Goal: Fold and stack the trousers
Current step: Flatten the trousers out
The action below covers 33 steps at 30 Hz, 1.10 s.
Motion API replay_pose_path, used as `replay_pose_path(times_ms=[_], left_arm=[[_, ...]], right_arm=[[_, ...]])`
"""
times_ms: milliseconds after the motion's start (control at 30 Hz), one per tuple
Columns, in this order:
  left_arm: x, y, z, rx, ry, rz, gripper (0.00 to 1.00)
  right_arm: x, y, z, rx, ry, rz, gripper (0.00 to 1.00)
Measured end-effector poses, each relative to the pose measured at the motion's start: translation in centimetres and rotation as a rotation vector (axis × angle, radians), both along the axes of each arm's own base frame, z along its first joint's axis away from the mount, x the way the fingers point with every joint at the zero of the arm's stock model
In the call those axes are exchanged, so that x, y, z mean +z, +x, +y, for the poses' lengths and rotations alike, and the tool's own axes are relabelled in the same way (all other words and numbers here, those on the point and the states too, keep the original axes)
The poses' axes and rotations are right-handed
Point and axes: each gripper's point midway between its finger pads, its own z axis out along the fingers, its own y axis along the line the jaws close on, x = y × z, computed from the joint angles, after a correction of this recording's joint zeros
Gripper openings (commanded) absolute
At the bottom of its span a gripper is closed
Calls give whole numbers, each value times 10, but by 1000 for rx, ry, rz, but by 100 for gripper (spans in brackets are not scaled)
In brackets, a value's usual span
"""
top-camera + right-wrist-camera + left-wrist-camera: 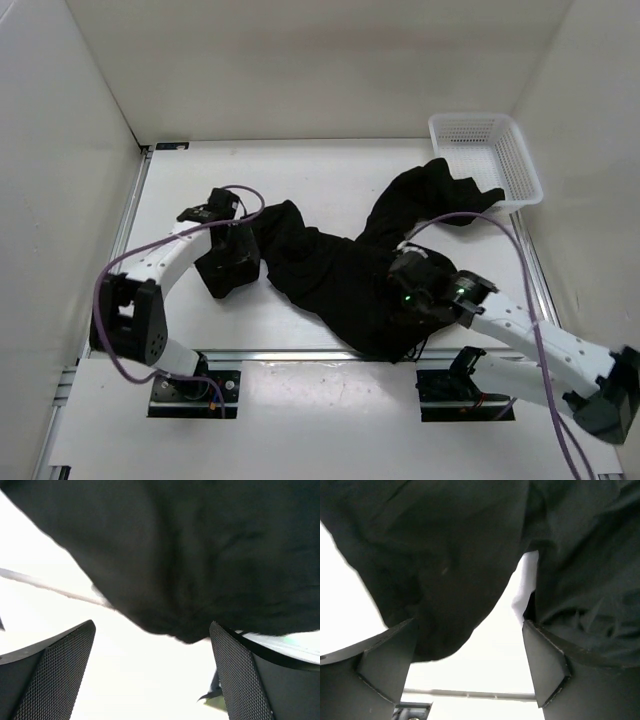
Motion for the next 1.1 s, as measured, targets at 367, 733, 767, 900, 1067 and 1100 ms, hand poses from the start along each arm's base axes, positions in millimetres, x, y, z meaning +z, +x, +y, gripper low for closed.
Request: replay_pose_path(times_ms=[367,733,767,900,1067,1100], left_arm=[[-45,33,44,183,20,102,10],[108,114,131,380,-9,-327,10],[116,117,138,391,-7,-347,10],[139,119,159,431,12,-389,19],[148,113,172,450,27,-386,94],[148,111,177,461,30,-383,99]], right_arm=[[-78,-35,61,179,-339,105,38],[-47,22,15,-97,-306,-2,0],[-36,32,5,-136,-298,-33,1],[7,70,-26,-248,-311,-139,32],[31,71,-24,-194,-273,-178,94],[33,66,-25,-190,-257,-173,94]])
